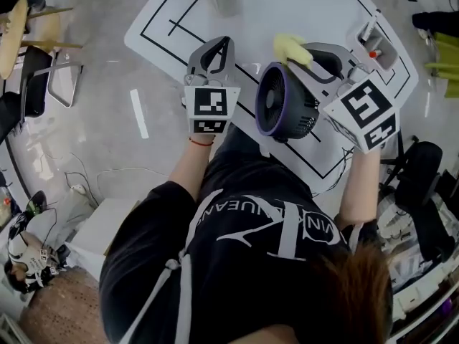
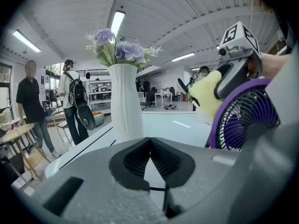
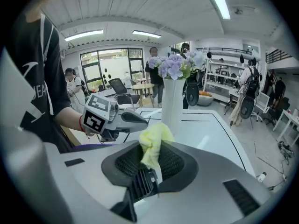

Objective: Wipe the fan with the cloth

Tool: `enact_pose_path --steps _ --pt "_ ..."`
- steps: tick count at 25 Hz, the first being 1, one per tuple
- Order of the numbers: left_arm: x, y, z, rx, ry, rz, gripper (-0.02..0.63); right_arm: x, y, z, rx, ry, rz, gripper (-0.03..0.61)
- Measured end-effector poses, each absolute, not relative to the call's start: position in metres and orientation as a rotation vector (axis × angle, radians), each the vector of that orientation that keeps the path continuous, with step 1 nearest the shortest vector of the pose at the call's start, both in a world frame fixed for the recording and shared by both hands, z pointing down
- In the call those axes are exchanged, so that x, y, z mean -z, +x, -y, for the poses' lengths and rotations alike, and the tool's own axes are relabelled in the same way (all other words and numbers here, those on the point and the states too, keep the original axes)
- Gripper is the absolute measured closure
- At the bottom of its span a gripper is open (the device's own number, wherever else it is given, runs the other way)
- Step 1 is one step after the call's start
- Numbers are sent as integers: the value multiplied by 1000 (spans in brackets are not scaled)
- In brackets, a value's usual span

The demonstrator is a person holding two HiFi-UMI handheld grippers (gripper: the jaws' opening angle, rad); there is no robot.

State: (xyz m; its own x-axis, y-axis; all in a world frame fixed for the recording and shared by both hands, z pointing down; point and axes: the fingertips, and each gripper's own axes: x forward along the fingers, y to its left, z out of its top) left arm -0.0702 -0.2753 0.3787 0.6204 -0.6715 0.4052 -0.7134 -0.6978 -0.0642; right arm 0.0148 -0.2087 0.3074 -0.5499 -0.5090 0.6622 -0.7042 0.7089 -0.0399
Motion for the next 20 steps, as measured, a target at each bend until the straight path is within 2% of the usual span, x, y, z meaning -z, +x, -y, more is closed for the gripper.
enact_pose_path --steps 10,20 --pt "-389 -62 273 -620 2792 1043 603 -289 4 182 -510 941 2298 494" --pt "-357 -41 251 -553 2880 1021 603 -278 -3 139 -381 1054 2249 494"
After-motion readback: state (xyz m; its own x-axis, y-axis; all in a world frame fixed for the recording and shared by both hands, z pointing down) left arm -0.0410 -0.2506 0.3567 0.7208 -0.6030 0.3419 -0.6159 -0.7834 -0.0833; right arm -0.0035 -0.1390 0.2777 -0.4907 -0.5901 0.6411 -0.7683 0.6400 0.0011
